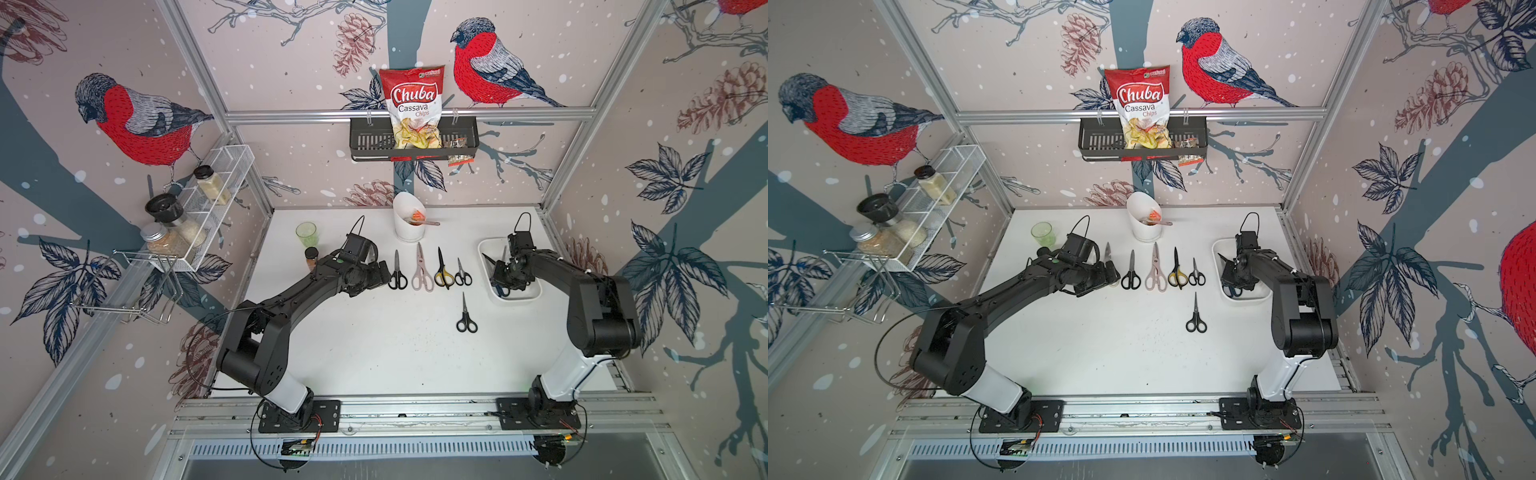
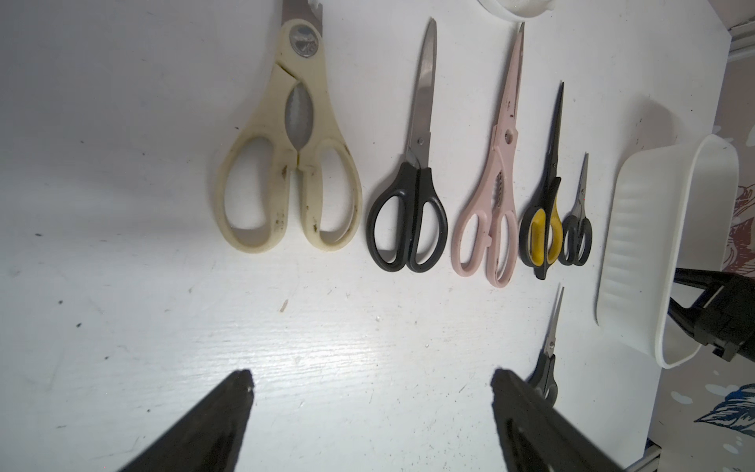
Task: Take the scissors out of the storage box
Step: Pick up the scissors from the storage box.
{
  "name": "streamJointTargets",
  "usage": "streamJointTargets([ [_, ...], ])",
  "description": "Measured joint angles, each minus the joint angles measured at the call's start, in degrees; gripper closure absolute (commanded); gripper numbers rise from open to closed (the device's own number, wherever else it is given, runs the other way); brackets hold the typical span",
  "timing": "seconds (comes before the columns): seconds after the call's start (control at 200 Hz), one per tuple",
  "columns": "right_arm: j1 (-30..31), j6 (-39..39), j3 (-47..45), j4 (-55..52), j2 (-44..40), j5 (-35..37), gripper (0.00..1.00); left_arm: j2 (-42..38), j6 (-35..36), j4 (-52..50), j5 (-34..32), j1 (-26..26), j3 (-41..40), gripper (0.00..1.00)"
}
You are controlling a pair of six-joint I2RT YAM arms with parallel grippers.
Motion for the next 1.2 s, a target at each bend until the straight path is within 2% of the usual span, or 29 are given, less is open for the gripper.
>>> streamJointTargets([
  [0.23,-1.1,-0.5,1.0,-4.9,-0.9,1.8,1.0,-1.2,-0.2,0.5,0.0,0.0,-1.4,0.05],
  [0.725,-3.2,-1.2,1.9,-6.2,-2.2,2.1,1.0,-4.2,-1.2,2.6,-0.9,0.0,-6.0,0.05],
  [1.12,-7.7,-1.2,0.2,-3.4,-3.3,-6.0,1.0,-4.3,-1.5,2.9,-1.0,0.0,-6.2,0.05],
  [1.2,-8.8,-1.2,-0.7,-2.6,-3.3,-7.7,0.94,-4.2,-1.6,3.0,-1.0,0.0,-6.1,0.05],
])
